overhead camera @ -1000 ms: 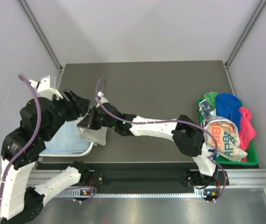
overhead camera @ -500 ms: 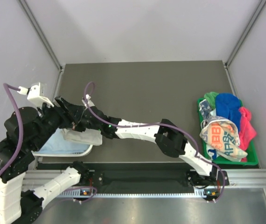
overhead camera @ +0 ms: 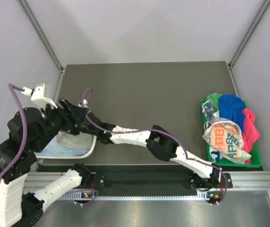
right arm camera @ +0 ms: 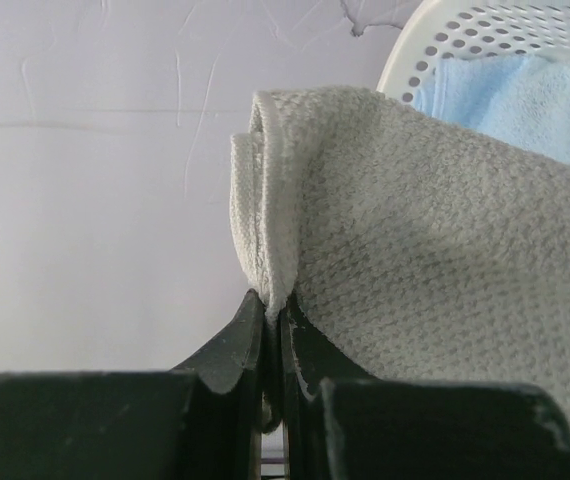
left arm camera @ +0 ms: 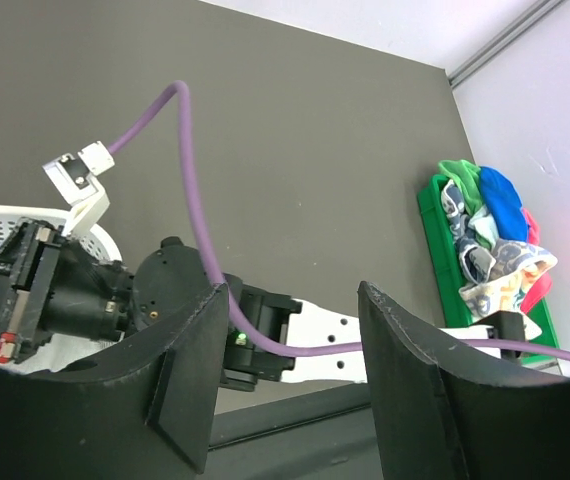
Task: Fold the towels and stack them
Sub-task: Neatly place the folded towel into the bin
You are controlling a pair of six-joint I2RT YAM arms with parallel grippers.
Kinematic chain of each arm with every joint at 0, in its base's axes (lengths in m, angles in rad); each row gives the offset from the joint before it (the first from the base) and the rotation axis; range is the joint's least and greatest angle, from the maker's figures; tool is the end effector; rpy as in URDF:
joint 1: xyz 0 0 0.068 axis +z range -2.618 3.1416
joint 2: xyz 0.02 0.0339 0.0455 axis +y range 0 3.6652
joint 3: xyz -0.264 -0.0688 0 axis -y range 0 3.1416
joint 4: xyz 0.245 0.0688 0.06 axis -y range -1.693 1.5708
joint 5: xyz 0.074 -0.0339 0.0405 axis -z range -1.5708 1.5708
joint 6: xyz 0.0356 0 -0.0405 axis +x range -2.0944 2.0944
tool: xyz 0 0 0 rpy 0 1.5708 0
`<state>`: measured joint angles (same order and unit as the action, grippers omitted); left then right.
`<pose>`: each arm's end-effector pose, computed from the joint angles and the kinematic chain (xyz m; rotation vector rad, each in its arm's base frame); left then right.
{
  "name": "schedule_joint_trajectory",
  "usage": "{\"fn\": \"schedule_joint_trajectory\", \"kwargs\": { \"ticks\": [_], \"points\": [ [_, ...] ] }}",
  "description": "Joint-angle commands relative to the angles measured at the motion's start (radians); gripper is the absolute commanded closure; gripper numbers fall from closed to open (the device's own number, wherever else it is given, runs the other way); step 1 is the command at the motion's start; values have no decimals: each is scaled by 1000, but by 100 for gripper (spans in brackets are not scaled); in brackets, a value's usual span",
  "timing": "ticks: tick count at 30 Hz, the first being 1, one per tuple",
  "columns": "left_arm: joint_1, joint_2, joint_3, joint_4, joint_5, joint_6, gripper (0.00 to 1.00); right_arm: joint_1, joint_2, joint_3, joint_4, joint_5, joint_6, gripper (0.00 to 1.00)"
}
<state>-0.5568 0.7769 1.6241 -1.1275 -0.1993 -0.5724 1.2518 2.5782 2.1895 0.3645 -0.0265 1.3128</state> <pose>0.0493 -0.0224 0.4918 -0.1564 1.8821 -0.5995 0.1880 0.5721 0.2145 0.0353 2.0113 1.8898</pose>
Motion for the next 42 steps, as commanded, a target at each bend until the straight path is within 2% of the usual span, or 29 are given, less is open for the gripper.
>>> {"fn": "schedule_joint_trajectory", "kwargs": {
  "ticks": [1,6,14,15,16,18,19,22,33,36,42],
  "points": [
    [3,-2,-9,37,11,19,41,20,43,102,105,22,22,100],
    [3,-5,-20,41,8,23,41,18,118,197,90,53,25,100],
    [3,-7,-36,49,5,26,40,20,138,213,93,66,3,98],
    [3,-7,-39,52,6,26,40,20,142,217,91,68,-9,92],
    [3,-7,-43,54,6,25,40,21,140,219,87,62,-12,74],
    [3,-7,-47,55,6,23,40,20,131,214,80,60,-35,53],
    [5,-5,-50,57,5,23,40,20,122,211,83,53,-44,39],
    [3,-5,-52,58,-2,23,40,20,93,204,77,45,-89,26],
    [3,4,11,106,-20,23,39,-6,-98,21,80,31,-274,19],
    [3,24,40,161,3,29,39,-18,-203,-80,48,42,-374,18],
    [5,99,80,297,84,37,38,-69,-490,-436,88,148,-495,16]
  ]
}}
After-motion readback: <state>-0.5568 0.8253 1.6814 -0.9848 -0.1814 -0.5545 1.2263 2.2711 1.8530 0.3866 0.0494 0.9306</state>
